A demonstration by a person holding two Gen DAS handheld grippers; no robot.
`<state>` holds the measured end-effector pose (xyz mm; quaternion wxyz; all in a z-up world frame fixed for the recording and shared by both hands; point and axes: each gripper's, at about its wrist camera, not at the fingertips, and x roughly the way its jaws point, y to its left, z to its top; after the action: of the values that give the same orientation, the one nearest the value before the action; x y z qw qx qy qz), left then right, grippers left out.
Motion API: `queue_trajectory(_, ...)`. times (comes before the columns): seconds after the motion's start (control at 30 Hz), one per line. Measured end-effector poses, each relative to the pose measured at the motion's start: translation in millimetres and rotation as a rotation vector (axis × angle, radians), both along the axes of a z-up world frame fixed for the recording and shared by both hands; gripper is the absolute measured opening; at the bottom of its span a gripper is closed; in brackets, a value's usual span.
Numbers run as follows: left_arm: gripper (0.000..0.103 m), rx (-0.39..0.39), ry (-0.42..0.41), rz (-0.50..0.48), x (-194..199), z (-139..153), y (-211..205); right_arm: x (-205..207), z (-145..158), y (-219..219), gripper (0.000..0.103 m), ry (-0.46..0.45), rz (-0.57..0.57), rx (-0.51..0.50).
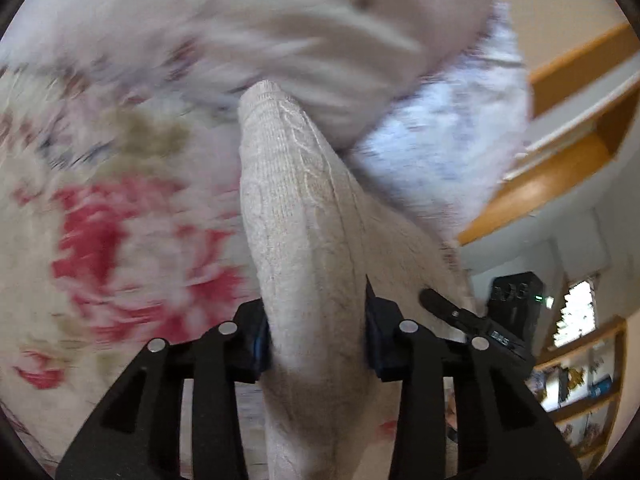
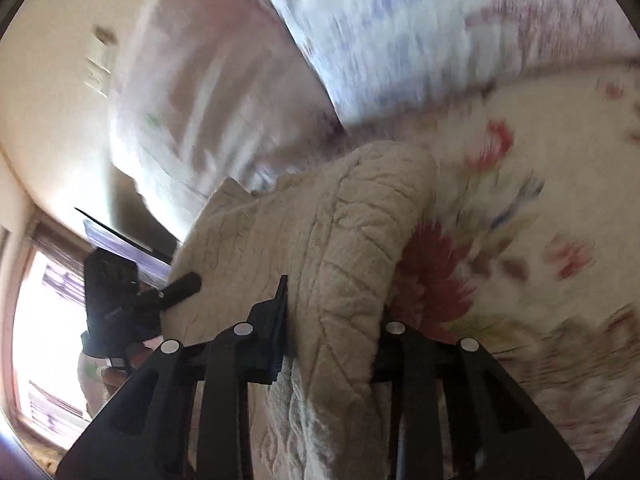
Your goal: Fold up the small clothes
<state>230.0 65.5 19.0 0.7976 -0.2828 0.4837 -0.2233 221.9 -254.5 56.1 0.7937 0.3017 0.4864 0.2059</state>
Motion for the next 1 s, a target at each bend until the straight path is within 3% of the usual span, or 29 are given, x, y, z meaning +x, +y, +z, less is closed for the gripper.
queue_trajectory(0.07,0.045,-0.061,0.049,0.028,1.8,-21.6,11.4,0.6,-5.9,0.3,0.033,0.010,-0.020,0.020)
queue_trajectory(0.13,0.047,-0.070,0.035,0.035,-0.1,-21.5,12.5,0.5,-4.5,-3.5,0.037,0.028,-0.021,0.025)
queue_trajectory(0.27,0.049,0.057,-0.055,0.033,-12.9,3.9,2.0,-15.0,10.4,-23.1,0.041,0.009,-0.048,0.009)
queue_trajectory(0.37,0.052,0.200,-0.162,0.045,-28.7,24.0,-9.0,-28.3,19.2,-33.8,0.040,-0.035,-0.065,-0.009)
queue_trajectory(0.47,0.052,0.322,-0.289,0.075,-49.2,43.2,-21.2,-34.8,19.9,-29.5,0.020,-0.058,-0.037,-0.108)
queue_trajectory(0.57,0.052,0.386,-0.427,0.055,-66.2,63.9,-35.1,-35.1,23.0,-22.3,0.014,-0.092,-0.051,-0.197)
queue_trajectory(0.73,0.051,0.435,-0.372,-0.109,-58.4,53.5,-67.9,-25.6,10.2,-16.9,0.013,-0.041,-0.101,-0.263)
queue_trajectory(0.87,0.043,0.491,-0.324,-0.114,-46.9,28.4,-71.6,-23.2,3.3,-17.6,0.014,-0.023,-0.106,-0.269)
queue_trajectory(0.93,0.042,0.510,-0.343,-0.114,-46.0,26.3,-74.5,-26.7,14.3,-14.0,0.018,-0.056,-0.090,-0.332)
queue_trajectory(1.0,0.044,0.479,-0.353,-0.093,-52.7,33.5,-69.3,-37.8,30.0,-9.7,0.038,-0.118,-0.101,-0.388)
